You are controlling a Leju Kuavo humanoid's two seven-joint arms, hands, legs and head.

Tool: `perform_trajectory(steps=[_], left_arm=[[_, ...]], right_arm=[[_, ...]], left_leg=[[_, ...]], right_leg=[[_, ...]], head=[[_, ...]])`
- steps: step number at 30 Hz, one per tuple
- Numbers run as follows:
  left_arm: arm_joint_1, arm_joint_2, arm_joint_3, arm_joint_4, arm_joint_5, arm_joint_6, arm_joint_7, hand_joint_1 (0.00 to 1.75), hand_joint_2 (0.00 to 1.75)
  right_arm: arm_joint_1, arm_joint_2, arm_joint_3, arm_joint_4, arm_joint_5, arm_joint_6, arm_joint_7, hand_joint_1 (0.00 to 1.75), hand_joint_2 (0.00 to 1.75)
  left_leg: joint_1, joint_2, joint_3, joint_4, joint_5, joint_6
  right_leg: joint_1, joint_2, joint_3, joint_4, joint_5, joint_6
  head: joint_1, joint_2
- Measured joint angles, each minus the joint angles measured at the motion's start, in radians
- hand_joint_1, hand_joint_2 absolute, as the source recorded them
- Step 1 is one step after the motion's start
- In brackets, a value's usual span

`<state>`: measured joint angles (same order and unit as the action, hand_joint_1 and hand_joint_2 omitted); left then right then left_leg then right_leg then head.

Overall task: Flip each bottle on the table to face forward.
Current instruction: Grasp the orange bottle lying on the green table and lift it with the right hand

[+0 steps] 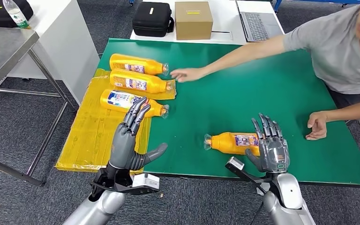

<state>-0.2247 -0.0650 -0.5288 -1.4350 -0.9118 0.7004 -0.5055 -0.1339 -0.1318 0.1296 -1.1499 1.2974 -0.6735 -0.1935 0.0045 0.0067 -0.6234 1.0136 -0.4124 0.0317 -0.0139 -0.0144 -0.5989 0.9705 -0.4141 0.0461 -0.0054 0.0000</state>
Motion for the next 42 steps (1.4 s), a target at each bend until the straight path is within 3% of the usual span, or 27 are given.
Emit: perform_trajectory(steps=[4, 9, 15, 27, 33, 42], left_arm=[[0.000, 0.006, -0.002, 0.000, -0.013, 0.000, 0.022, 0.00, 1.75], [0.000, 0.018, -0.032, 0.000, 0.016, 0.000, 0.071, 0.00, 1.75], [-0.005, 0.030, -0.079, -0.001, 0.008, 0.000, 0.124, 0.00, 1.75], [-0.022, 0.043, -0.120, -0.001, 0.000, 0.000, 0.144, 0.00, 1.75], [-0.028, 0.047, -0.134, -0.004, 0.003, 0.000, 0.155, 0.00, 1.75], [-0.032, 0.049, -0.155, -0.017, 0.035, -0.040, 0.164, 0.00, 1.75]], right_arm=[[0.002, -0.022, 0.028, -0.015, 0.046, 0.043, 0.101, 0.00, 1.75], [0.004, -0.047, 0.064, -0.041, 0.053, 0.225, 0.204, 0.00, 1.75], [0.004, -0.064, 0.076, -0.058, 0.032, 0.271, 0.219, 0.00, 1.75], [0.007, -0.075, 0.087, -0.066, 0.025, 0.316, 0.225, 0.00, 1.75], [0.007, -0.093, 0.093, -0.071, 0.112, 0.372, 0.279, 0.00, 1.75], [0.007, -0.103, 0.079, -0.072, 0.089, 0.510, 0.285, 0.00, 1.75]], left_leg=[[0.000, 0.000, 0.000, 0.000, 0.000, 0.000], [0.000, 0.000, 0.000, 0.000, 0.000, 0.000], [0.000, 0.000, 0.000, 0.000, 0.000, 0.000], [0.000, 0.000, 0.000, 0.000, 0.000, 0.000], [0.000, 0.000, 0.000, 0.000, 0.000, 0.000], [0.000, 0.000, 0.000, 0.000, 0.000, 0.000]], right_leg=[[0.000, 0.000, 0.000, 0.000, 0.000, 0.000], [0.000, 0.000, 0.000, 0.000, 0.000, 0.000], [0.000, 0.000, 0.000, 0.000, 0.000, 0.000], [0.000, 0.000, 0.000, 0.000, 0.000, 0.000], [0.000, 0.000, 0.000, 0.000, 0.000, 0.000], [0.000, 0.000, 0.000, 0.000, 0.000, 0.000]], head=[[0.000, 0.000], [0.000, 0.000], [0.000, 0.000], [0.000, 0.000], [0.000, 0.000], [0.000, 0.000]])
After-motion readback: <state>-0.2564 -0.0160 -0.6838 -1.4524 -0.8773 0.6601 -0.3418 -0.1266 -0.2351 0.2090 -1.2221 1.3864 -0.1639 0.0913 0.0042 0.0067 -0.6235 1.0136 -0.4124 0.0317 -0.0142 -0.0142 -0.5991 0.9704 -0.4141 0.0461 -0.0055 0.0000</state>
